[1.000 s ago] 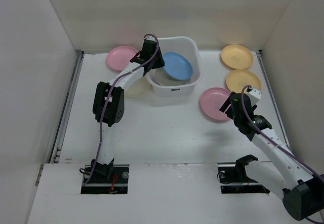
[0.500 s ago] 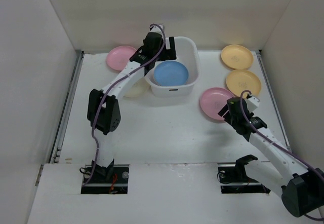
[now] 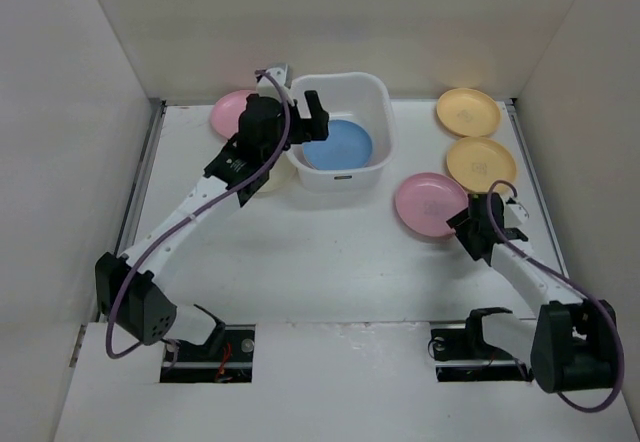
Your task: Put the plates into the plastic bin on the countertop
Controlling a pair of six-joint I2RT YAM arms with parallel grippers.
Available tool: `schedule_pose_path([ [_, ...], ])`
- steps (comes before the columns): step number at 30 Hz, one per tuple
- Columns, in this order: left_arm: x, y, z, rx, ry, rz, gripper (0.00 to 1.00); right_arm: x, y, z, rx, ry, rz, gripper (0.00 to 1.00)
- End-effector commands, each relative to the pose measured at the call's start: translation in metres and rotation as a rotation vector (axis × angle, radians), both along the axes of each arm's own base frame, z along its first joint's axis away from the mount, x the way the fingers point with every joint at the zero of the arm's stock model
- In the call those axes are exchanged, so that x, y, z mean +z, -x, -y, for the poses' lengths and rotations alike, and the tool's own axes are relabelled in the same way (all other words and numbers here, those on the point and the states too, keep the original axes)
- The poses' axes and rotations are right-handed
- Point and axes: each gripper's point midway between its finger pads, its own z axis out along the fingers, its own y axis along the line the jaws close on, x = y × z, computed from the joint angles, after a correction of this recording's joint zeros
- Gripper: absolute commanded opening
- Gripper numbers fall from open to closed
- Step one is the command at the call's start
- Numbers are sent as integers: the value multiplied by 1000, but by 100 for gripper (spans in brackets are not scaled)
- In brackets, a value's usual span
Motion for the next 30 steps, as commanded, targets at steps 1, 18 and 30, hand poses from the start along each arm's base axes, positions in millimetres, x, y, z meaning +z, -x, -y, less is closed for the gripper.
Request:
schedule_pose_path([
  [1, -12, 6, -26, 74, 34, -8, 100, 3, -27, -9, 35, -84, 81, 72],
  [18, -46, 27, -90, 199, 54, -66, 100, -23, -37, -13, 37, -121, 18, 1],
  [30, -138, 79, -166, 476, 84, -145, 100, 157, -56, -18, 94, -9, 391, 0],
])
